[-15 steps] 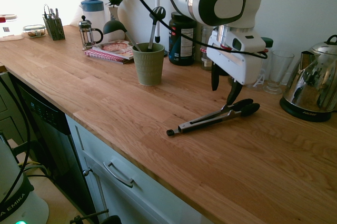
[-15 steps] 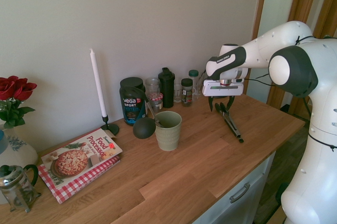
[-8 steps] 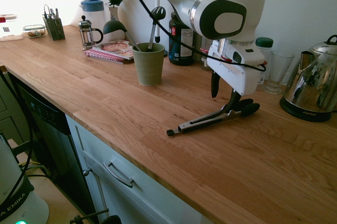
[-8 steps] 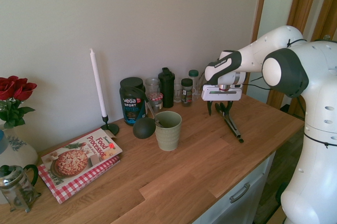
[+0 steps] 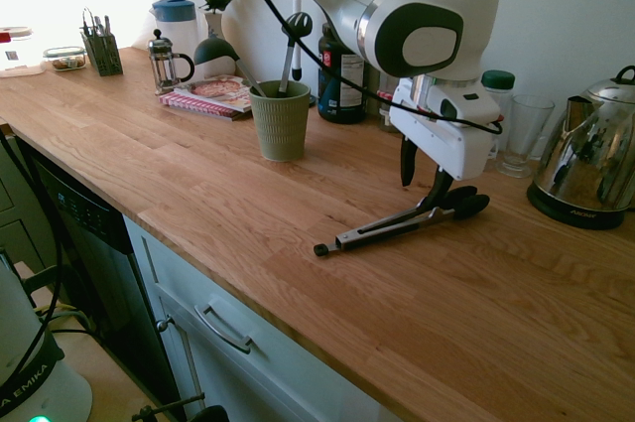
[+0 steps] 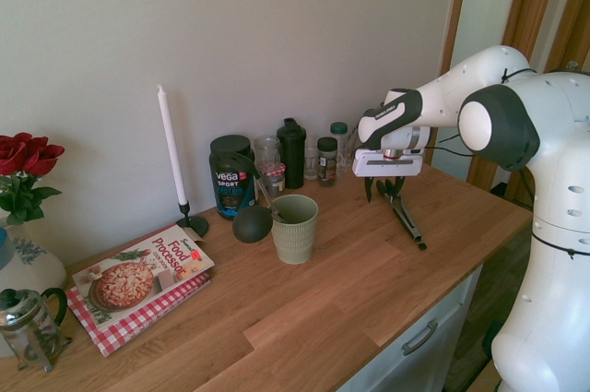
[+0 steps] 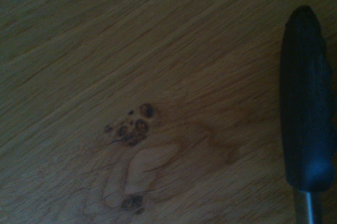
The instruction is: Put the tongs back in the holder
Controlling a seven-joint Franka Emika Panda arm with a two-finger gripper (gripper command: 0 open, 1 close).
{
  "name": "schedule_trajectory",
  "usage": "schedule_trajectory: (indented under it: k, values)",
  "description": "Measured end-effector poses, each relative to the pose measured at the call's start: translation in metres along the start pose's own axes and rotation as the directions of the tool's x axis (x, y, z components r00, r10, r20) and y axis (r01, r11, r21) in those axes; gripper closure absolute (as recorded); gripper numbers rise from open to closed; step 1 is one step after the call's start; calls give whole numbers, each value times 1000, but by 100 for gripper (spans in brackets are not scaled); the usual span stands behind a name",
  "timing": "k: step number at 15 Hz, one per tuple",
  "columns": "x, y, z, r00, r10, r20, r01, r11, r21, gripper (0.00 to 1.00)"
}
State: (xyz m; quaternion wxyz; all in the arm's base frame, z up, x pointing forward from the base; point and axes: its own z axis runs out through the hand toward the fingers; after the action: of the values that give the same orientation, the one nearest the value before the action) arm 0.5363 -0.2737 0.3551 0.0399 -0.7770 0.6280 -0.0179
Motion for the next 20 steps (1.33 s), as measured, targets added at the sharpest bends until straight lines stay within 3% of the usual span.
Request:
schedule_trajectory:
  k: [14,17,20]
  values:
    - [10,14,12,1000,-15,-6,15,1000,0,100]
    - [8,14,-11,1000,-22,-17,22,999,30,100]
    - [-8,13,-70,999,-47,-26,49,995,88,100]
